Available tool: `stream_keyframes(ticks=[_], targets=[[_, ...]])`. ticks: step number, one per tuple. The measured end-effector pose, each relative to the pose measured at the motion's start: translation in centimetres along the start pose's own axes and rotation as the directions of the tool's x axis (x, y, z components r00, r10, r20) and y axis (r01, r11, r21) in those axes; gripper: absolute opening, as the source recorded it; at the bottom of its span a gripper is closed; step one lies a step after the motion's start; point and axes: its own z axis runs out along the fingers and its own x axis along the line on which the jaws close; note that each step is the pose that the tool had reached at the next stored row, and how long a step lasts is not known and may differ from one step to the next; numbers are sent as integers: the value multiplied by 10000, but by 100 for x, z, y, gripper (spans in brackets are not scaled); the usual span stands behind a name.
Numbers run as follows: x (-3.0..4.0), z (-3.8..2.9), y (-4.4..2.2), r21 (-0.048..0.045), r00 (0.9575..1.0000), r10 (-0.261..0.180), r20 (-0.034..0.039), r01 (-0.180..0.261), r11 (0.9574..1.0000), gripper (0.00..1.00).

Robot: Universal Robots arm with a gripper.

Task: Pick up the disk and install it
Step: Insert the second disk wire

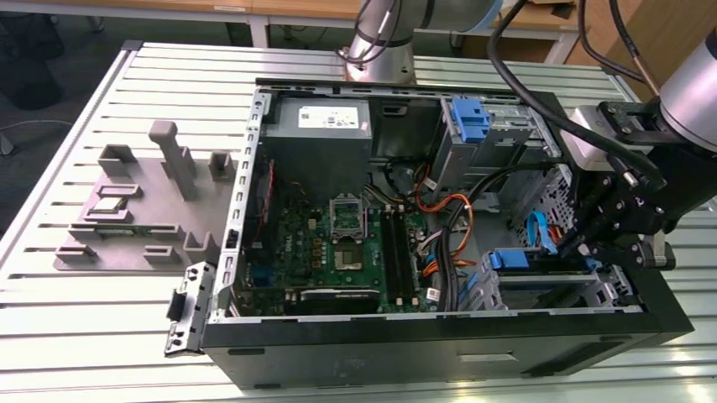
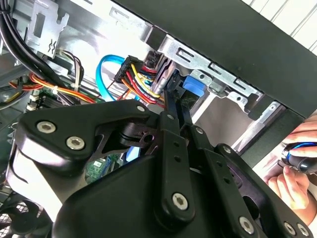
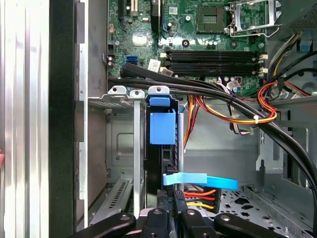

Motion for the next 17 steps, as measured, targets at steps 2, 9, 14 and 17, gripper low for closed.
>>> stream_keyframes(ticks=[2,9,14,17], targets=[[0,6,0,0,10000,0,2,0,10000,16],[0,17,0,0,10000,0,1,0,10000,16],[0,22,0,-1,10000,0,5,0,10000,17],[0,16,0,0,10000,1,1,-1,10000,24]])
